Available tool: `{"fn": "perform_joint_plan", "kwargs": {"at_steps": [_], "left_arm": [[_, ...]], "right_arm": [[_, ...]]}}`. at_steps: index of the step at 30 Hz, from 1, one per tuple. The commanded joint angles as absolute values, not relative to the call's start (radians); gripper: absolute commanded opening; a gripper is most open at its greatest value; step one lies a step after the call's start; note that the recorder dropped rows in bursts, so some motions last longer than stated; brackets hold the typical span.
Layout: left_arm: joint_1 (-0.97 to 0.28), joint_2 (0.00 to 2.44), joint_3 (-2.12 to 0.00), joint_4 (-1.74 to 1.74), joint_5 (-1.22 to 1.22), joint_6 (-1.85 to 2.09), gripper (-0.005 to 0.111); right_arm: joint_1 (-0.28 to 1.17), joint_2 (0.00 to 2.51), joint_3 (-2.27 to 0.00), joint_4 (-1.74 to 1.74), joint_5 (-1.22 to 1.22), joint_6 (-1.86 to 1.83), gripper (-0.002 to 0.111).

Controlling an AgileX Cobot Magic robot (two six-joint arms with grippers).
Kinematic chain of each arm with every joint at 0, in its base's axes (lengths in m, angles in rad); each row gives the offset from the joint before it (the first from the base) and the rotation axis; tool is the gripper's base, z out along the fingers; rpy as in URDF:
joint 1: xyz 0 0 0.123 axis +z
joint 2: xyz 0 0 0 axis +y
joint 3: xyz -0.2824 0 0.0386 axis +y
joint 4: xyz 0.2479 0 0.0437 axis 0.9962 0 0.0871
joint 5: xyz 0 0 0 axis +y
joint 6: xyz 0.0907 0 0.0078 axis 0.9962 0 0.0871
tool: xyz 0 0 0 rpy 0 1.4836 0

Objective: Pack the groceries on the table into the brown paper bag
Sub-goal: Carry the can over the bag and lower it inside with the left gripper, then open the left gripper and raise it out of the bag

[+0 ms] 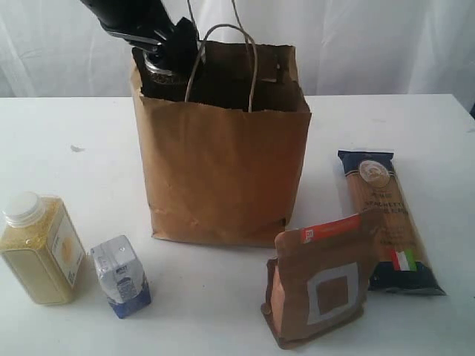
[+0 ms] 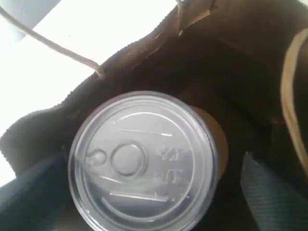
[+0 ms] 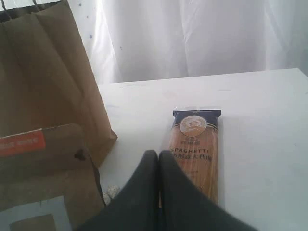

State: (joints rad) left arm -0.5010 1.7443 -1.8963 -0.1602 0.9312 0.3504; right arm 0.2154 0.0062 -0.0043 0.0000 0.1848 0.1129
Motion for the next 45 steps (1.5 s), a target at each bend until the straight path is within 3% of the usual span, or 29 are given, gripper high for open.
{"fn": "perform_joint_plan", "kwargs": {"at_steps": [1,18,33,45], "left_arm": [[-0.505,1.733,-1.899,-0.170,0.966,0.340,0.095],[-0.505,1.600,-1.899,-0.073,0.965,0.281,0.095],[-0.501,1.400,-1.899,-0.013,1.221,0.150,0.089],[-0.501,1.291,-1.823,0.129,1.221,-0.088,0.089]], "right_arm": [[0.210,0.000,0.000,0.000,0.177,0.117,0.000],[0.210,0.000,0.000,0.000,0.177,0.117,0.000],[0.210,0.000,0.000,0.000,0.177,0.117,0.000],[0.210,0.000,0.000,0.000,0.177,0.117,0.000]]}}
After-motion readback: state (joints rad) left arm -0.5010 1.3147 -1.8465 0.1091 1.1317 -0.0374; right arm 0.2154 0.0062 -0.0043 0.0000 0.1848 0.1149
